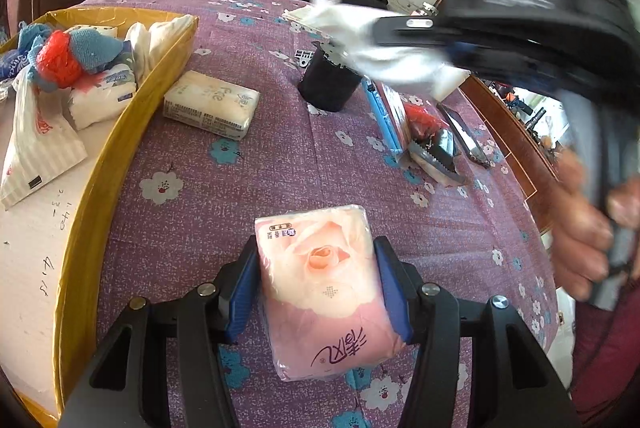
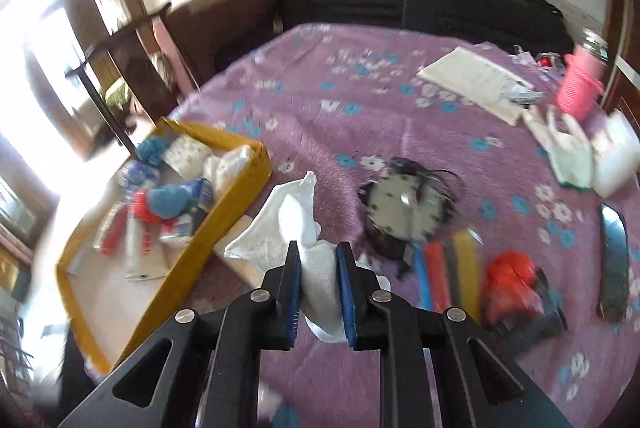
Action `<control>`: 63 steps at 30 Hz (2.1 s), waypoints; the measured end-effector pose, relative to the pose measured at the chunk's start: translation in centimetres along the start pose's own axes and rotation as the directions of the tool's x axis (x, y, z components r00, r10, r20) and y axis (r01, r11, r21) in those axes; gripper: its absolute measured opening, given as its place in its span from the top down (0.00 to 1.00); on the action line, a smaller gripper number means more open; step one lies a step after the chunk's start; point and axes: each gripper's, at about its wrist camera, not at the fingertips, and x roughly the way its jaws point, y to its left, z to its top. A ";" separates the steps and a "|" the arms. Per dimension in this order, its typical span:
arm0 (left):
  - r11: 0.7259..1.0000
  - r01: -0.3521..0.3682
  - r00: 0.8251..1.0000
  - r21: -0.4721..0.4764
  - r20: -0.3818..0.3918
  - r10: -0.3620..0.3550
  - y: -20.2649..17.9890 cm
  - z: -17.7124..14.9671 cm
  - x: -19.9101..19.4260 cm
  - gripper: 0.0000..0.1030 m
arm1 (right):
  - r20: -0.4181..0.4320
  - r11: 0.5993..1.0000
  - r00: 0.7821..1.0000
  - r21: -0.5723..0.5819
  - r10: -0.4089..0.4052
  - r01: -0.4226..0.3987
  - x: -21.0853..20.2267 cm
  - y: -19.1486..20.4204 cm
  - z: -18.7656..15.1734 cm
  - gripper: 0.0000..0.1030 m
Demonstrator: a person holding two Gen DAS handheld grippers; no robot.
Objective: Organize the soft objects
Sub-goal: 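Place the pink pack into the box with left while right drops the white bag in, then grasp the cream tissue pack beside the box with the right tool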
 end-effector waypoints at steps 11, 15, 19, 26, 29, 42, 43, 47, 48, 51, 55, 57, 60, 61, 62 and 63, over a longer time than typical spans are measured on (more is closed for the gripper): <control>0.997 0.057 0.996 -0.052 0.070 -0.053 0.4 -0.1 -7.2 0.51 | 0.092 0.998 0.994 -0.011 0.065 -0.065 -7.1 1.4 -2.8 0.82; 0.995 -0.050 0.989 -0.086 0.138 0.061 3.9 1.3 -12.1 0.51 | 0.082 0.993 0.990 -0.033 0.114 -0.111 -6.5 3.7 -2.6 0.82; 0.946 -0.288 0.946 -0.149 0.110 0.305 9.9 2.7 -14.3 0.51 | 0.041 0.985 0.986 -0.069 0.164 -0.160 -4.3 7.2 -2.3 0.82; 0.853 -0.473 0.874 -0.222 0.007 0.486 18.6 4.1 -12.8 0.49 | -0.084 0.960 0.962 -0.090 0.259 -0.266 1.2 14.0 -2.4 0.81; 0.848 -0.458 0.876 -0.268 0.023 0.481 20.2 4.6 -13.0 0.46 | -0.156 0.947 0.940 -0.053 0.304 -0.316 4.2 16.1 -2.7 0.81; 0.891 -0.230 0.883 -0.392 0.302 0.360 17.7 0.7 -22.6 0.24 | -0.268 0.958 0.920 0.052 0.285 -0.282 14.8 21.5 -1.9 0.79; 0.890 -0.211 0.885 -0.403 0.307 0.350 17.6 0.3 -22.9 0.24 | -0.262 0.964 0.928 0.039 0.264 -0.263 15.0 21.7 -1.7 0.76; 0.896 -0.189 0.889 -0.402 0.317 0.330 16.8 -0.2 -23.3 0.23 | -0.220 0.942 0.916 0.071 0.335 -0.327 13.0 20.7 -1.9 0.55; 0.900 -0.189 0.889 -0.393 0.321 0.327 16.2 -0.3 -23.3 0.23 | -0.196 0.941 0.920 0.058 0.338 -0.334 11.8 20.2 -2.1 0.46; 0.923 -0.173 0.894 -0.345 0.339 0.294 14.2 -0.2 -22.9 0.21 | -0.108 0.952 0.946 0.008 0.306 -0.307 7.6 17.6 -3.3 0.25; 0.958 -0.175 0.917 -0.227 0.318 0.242 10.3 0.3 -20.4 0.19 | -0.022 0.985 0.985 -0.001 0.173 -0.173 2.8 10.9 -5.3 0.22; 0.969 -0.168 0.934 -0.179 0.287 0.215 8.5 0.4 -18.7 0.19 | -0.012 0.997 0.998 0.024 0.069 -0.068 1.2 6.2 -6.3 0.22; 0.981 -0.155 0.954 -0.121 0.241 0.180 6.1 0.3 -16.2 0.19 | -0.035 0.993 0.999 0.115 -0.027 0.030 0.2 0.0 -7.1 0.22; 0.983 -0.151 0.959 -0.104 0.226 0.172 5.3 0.3 -15.3 0.19 | -0.037 0.989 0.999 0.149 -0.017 0.022 -0.1 -1.6 -7.1 0.22; 0.984 -0.150 0.961 -0.098 0.218 0.169 4.9 0.3 -14.8 0.19 | -0.037 0.984 0.999 0.177 0.002 0.004 -0.1 -2.7 -7.1 0.22; 0.984 -0.149 0.965 -0.094 0.206 0.165 4.4 0.3 -14.2 0.19 | -0.039 0.983 0.999 0.185 0.019 -0.012 0.2 -3.3 -7.0 0.22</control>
